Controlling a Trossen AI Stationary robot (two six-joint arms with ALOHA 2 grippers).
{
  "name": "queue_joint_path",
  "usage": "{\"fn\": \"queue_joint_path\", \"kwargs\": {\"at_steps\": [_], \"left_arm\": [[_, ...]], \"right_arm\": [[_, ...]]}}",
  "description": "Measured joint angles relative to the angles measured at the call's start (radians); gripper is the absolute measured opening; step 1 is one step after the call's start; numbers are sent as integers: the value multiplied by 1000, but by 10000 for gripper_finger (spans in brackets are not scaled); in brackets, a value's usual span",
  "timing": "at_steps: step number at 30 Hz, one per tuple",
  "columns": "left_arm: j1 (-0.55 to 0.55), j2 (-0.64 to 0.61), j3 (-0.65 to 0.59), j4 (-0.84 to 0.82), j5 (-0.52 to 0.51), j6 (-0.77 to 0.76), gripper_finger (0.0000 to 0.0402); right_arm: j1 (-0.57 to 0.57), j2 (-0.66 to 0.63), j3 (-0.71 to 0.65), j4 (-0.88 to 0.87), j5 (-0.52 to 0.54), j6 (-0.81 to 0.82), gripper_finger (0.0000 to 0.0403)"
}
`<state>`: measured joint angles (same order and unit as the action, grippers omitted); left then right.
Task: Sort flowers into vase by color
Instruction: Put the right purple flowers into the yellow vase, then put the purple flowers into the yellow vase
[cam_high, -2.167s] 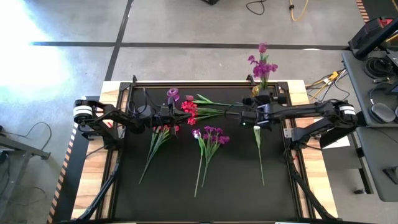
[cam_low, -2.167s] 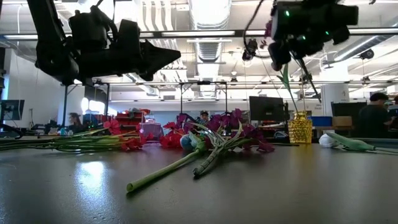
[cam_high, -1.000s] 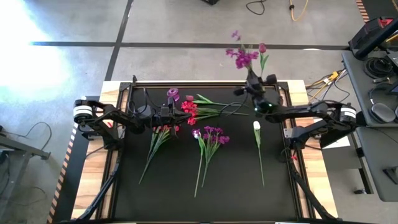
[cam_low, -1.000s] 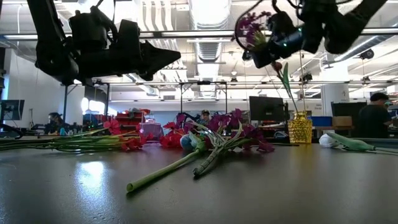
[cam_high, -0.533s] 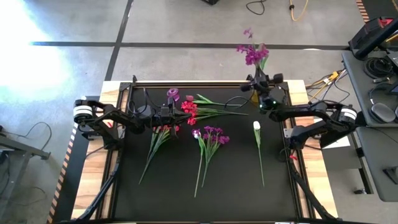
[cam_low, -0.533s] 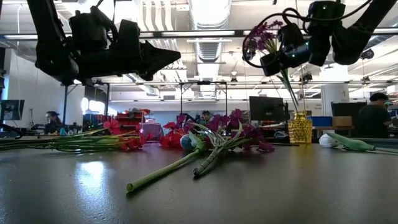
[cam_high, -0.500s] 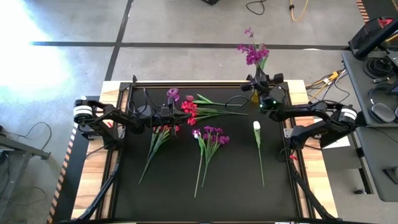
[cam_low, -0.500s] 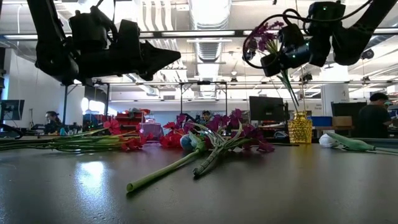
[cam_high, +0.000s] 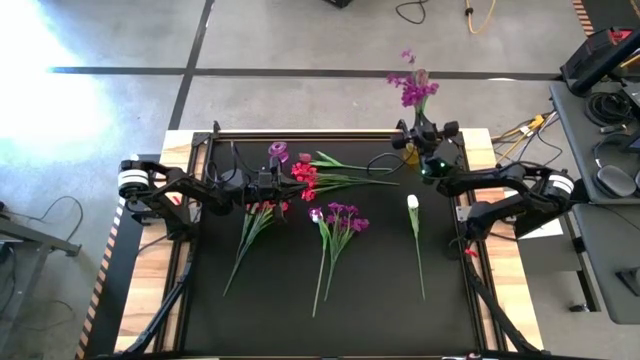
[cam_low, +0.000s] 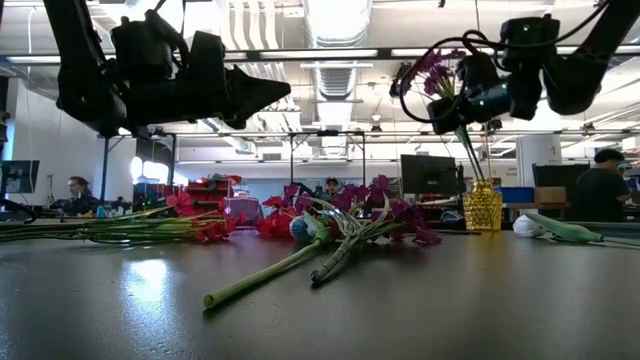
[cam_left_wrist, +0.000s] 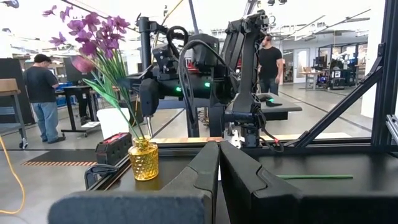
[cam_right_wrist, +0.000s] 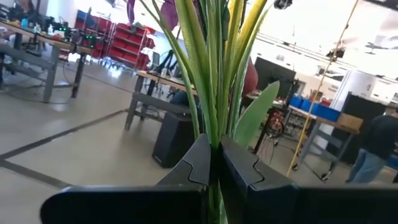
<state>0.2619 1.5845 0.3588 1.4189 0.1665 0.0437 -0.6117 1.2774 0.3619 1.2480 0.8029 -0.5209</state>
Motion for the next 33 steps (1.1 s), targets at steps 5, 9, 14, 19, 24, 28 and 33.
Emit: {"fn": "queue_joint_path", "kwargs": {"at_steps": [5, 9, 14, 19, 24, 28, 33], "left_arm": [[0, 0, 0, 0, 0, 0, 0], [0, 0, 0, 0, 0, 0, 0], [0, 0, 0, 0, 0, 0, 0], [0, 0, 0, 0, 0, 0, 0], [0, 0, 0, 0, 0, 0, 0], [0, 0, 0, 0, 0, 0, 0], [0, 0, 0, -6, 0, 0, 0]], "right_arm": [[-2, 0, -24, -1, -1, 50, 13], [-3, 0, -27, -59, 11, 100, 17], [-2, 0, -25, -130, 92, 163, 40], [-2, 0, -24, -175, 122, 198, 73], [14, 0, -24, -230, 149, 252, 114], [60, 0, -24, -259, 202, 276, 149], [145, 0, -21, -265, 308, 276, 186]]}}
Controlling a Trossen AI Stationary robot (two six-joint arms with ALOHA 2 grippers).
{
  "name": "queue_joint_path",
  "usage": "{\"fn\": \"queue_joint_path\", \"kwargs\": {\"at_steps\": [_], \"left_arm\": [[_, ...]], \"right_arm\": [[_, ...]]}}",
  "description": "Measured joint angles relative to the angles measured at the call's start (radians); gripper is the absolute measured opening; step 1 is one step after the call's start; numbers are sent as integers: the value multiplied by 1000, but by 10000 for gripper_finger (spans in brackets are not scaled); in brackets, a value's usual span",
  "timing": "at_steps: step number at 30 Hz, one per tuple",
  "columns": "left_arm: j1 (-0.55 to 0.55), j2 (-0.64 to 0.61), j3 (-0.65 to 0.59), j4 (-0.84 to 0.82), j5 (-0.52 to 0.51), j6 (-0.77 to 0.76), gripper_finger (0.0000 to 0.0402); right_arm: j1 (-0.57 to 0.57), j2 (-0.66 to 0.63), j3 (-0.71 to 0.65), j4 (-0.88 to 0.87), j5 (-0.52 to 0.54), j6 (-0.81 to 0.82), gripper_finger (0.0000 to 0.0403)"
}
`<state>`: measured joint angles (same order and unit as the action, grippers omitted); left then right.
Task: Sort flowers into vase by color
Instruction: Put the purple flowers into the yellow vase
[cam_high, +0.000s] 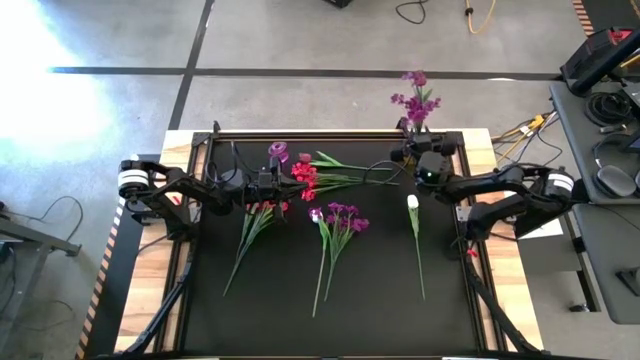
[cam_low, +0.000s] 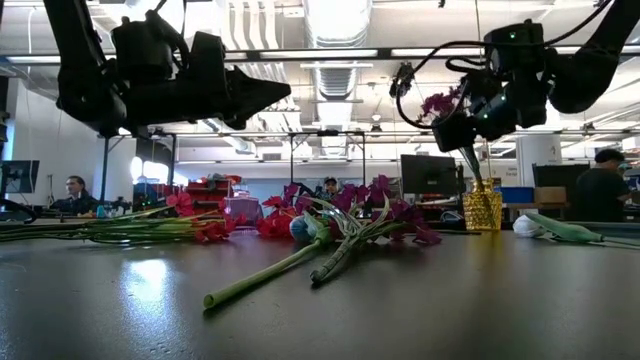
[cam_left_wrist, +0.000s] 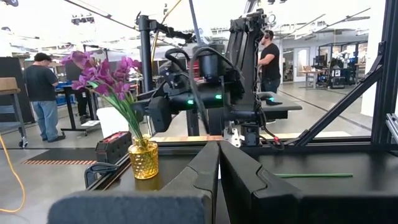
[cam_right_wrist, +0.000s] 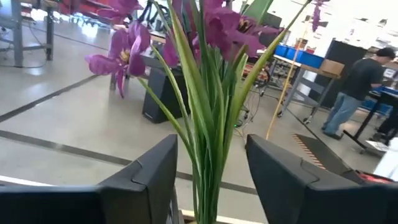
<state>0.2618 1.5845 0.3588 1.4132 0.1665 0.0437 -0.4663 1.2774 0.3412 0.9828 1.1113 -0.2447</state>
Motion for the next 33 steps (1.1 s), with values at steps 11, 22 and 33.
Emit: {"fn": "queue_joint_path", "kwargs": {"at_steps": [11, 22, 33], "left_arm": [[0, 0, 0, -9, 0, 0, 0], [0, 0, 0, -18, 0, 0, 0], [1, 0, 0, -29, -1, 0, 0]], "right_arm": [[236, 0, 152, -320, 222, 109, 207], [430, 0, 246, -721, 209, 435, 200], [551, 0, 451, -1307, -226, 910, 173]]}}
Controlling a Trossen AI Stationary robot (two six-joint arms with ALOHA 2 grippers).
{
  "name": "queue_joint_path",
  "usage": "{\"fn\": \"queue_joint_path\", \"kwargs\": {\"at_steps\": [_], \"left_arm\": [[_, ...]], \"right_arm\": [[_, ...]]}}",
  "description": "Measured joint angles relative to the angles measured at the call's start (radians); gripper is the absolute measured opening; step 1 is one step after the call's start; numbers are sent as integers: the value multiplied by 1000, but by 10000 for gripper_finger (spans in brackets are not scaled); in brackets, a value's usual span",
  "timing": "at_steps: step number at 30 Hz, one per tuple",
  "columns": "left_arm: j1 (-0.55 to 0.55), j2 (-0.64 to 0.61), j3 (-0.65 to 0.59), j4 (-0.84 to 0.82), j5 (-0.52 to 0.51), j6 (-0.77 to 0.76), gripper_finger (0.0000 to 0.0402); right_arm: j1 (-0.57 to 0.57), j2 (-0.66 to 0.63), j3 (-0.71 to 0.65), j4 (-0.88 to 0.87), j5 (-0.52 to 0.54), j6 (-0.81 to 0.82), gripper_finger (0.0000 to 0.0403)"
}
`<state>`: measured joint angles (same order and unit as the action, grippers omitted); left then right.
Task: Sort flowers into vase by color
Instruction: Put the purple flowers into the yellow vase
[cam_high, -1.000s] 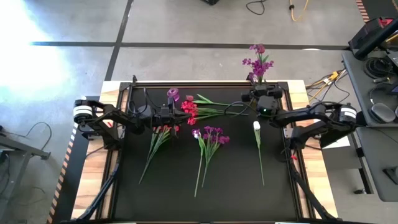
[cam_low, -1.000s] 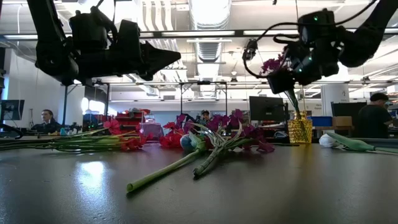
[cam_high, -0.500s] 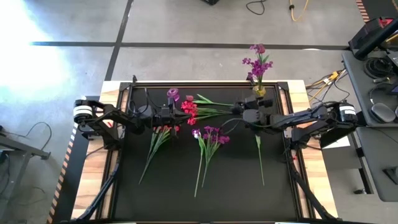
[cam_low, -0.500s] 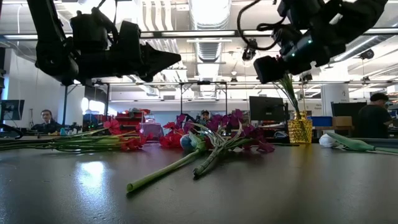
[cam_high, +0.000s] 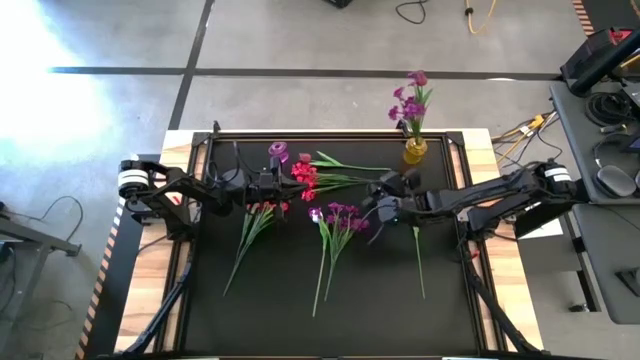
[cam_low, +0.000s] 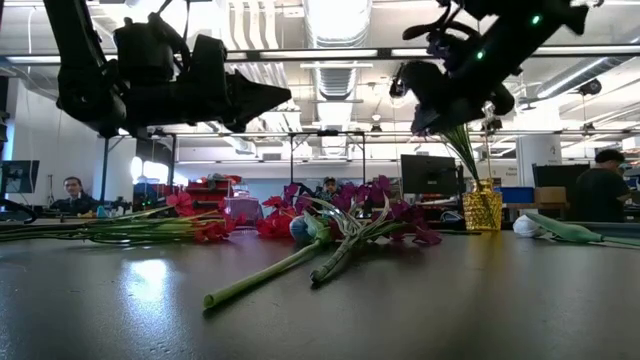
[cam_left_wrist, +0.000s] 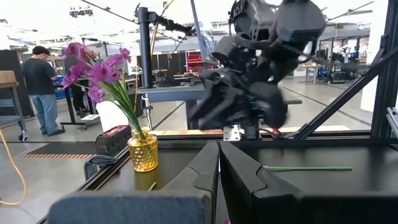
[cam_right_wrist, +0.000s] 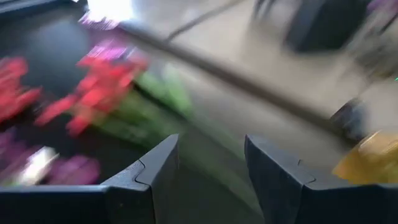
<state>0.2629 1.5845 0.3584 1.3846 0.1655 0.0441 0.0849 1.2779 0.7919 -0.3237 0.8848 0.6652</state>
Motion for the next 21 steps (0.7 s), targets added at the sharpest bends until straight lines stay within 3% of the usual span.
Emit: {"fn": "queue_joint_path", "kwargs": {"at_steps": [3, 9, 15, 21], "left_arm": [[0, 0, 0, -10, -1, 0, 0], [0, 0, 0, -13, -2, 0, 0], [0, 0, 0, -13, -2, 0, 0], [0, 0, -3, -20, -1, -3, 0]], "right_arm": [[33, 9, 35, -96, -150, 123, 172], [116, 26, 40, -77, -357, 367, 170], [237, 155, 40, 35, -393, 611, 170], [295, 362, 79, 205, -418, 663, 170]]}}
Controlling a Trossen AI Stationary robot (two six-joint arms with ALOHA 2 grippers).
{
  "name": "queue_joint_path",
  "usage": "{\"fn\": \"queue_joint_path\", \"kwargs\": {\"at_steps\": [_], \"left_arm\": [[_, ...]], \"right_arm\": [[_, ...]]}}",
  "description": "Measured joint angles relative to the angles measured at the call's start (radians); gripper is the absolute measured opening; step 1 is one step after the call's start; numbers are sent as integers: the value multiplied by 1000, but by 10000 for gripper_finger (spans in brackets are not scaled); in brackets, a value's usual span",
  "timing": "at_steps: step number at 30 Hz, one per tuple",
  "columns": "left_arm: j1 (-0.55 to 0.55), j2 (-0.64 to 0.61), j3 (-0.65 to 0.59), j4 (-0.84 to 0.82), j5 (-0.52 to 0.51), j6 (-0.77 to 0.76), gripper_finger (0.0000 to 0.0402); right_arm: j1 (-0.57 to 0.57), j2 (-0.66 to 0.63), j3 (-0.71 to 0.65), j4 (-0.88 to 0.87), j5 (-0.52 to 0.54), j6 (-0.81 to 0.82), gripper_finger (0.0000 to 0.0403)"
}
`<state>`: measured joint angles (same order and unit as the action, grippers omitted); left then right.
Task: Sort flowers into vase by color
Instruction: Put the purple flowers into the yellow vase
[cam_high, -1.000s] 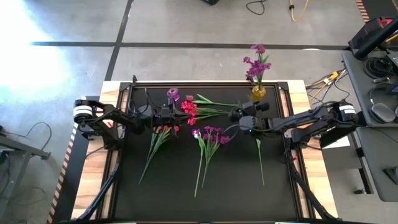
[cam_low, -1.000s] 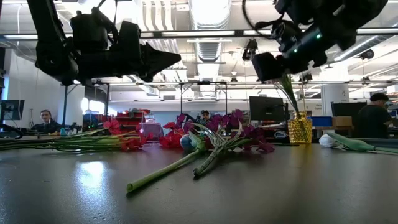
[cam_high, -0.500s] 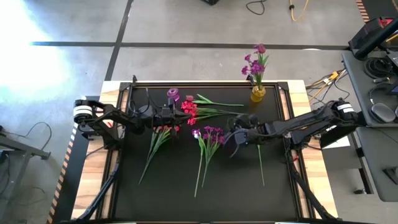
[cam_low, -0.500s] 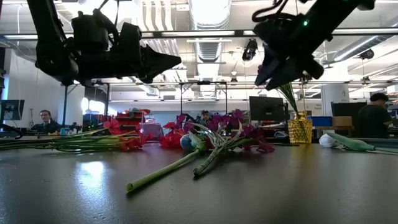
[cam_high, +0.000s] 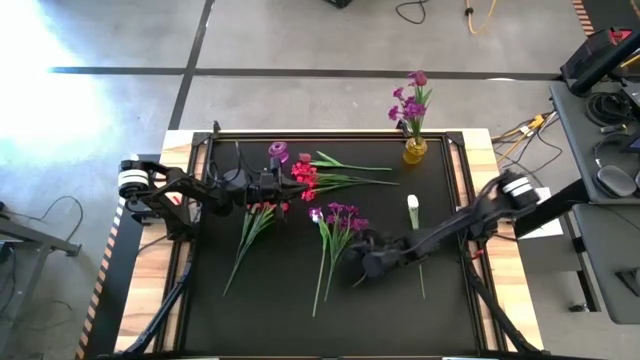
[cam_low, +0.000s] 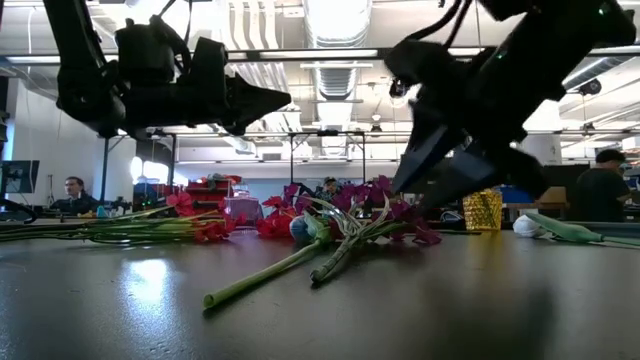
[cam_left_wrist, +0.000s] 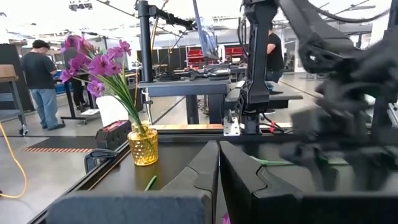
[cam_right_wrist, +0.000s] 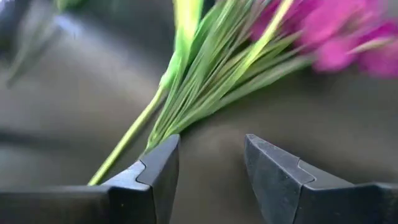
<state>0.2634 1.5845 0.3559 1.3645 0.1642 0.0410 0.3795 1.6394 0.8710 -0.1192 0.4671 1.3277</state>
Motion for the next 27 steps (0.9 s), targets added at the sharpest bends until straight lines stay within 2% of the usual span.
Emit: {"fn": "queue_joint_path", "kwargs": {"at_steps": [4, 7, 12, 15, 20, 27], "left_arm": [[-1, 0, -15, -2, 1, -6, 0], [-1, 0, -31, -2, 2, -26, 0], [-5, 0, -57, -1, 2, -60, 0], [-17, 0, -75, -1, 2, -64, 0], [-36, 0, -96, 5, 3, -74, 0], [-65, 0, -102, 6, 3, -85, 0]], "right_arm": [[-5, 123, 99, -6, -67, -3, 158], [-18, 198, 183, -29, -64, -2, 151], [-38, 291, 336, -227, -52, 57, 171], [-42, 332, 398, -293, -37, 100, 196], [-51, 387, 469, -311, -18, 91, 224], [-54, 383, 517, -446, -3, 154, 200]]}}
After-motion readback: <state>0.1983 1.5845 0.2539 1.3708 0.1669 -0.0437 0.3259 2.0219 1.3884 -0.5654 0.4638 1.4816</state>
